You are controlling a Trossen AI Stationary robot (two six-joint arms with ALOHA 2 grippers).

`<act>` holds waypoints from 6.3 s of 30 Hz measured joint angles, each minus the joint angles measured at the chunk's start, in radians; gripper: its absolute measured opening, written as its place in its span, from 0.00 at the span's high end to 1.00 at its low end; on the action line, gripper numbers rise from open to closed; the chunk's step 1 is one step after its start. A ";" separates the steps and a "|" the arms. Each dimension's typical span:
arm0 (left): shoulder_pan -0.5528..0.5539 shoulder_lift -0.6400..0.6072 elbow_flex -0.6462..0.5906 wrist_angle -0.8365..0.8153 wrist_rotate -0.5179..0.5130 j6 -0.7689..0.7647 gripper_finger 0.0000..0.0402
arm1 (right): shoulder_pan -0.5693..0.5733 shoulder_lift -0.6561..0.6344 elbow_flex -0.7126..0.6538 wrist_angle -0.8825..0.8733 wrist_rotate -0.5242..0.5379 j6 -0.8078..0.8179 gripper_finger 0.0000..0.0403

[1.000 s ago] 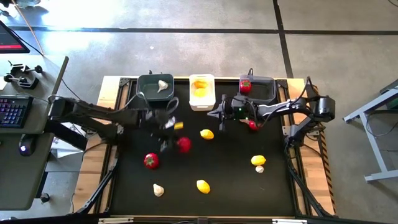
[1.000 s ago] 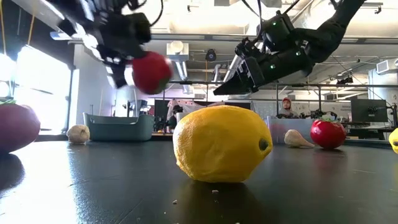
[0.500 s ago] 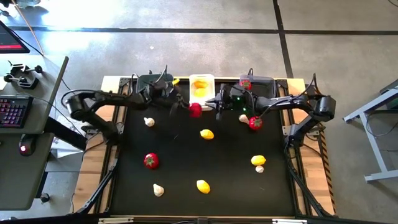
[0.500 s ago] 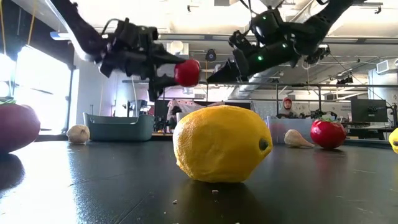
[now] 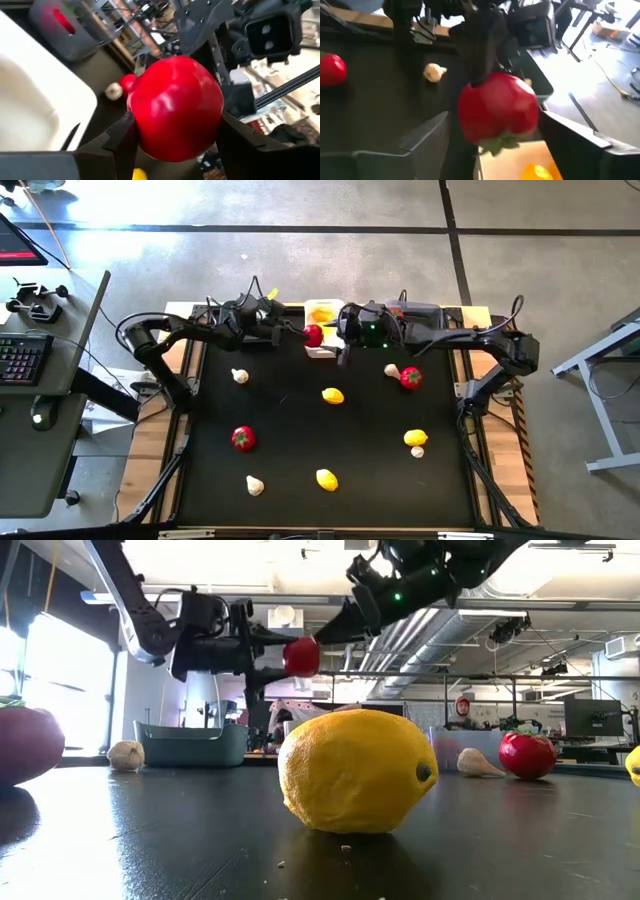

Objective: Sort produce into baskets
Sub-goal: Put the red tomato into the transparent bin, then put the white garlic into the blue bin

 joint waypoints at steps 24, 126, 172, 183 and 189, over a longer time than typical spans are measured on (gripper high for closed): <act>-0.033 0.001 0.126 0.047 0.141 -0.056 0.51 | 0.071 -0.002 0.003 0.133 0.086 -0.198 0.23; 0.149 -0.007 0.126 -0.099 0.067 0.701 0.45 | -0.544 0.160 0.232 -0.939 0.391 0.363 0.42; 0.125 -0.007 0.127 -0.186 0.056 0.829 1.00 | 0.633 -0.164 0.080 -1.223 0.186 1.450 1.00; 0.114 -0.007 0.127 -0.182 0.029 0.812 1.00 | 0.833 -0.136 0.080 -1.234 0.034 1.964 0.94; 0.099 -0.006 0.127 -0.205 -0.005 0.858 1.00 | 0.849 -0.052 0.080 -1.279 -0.043 1.929 0.71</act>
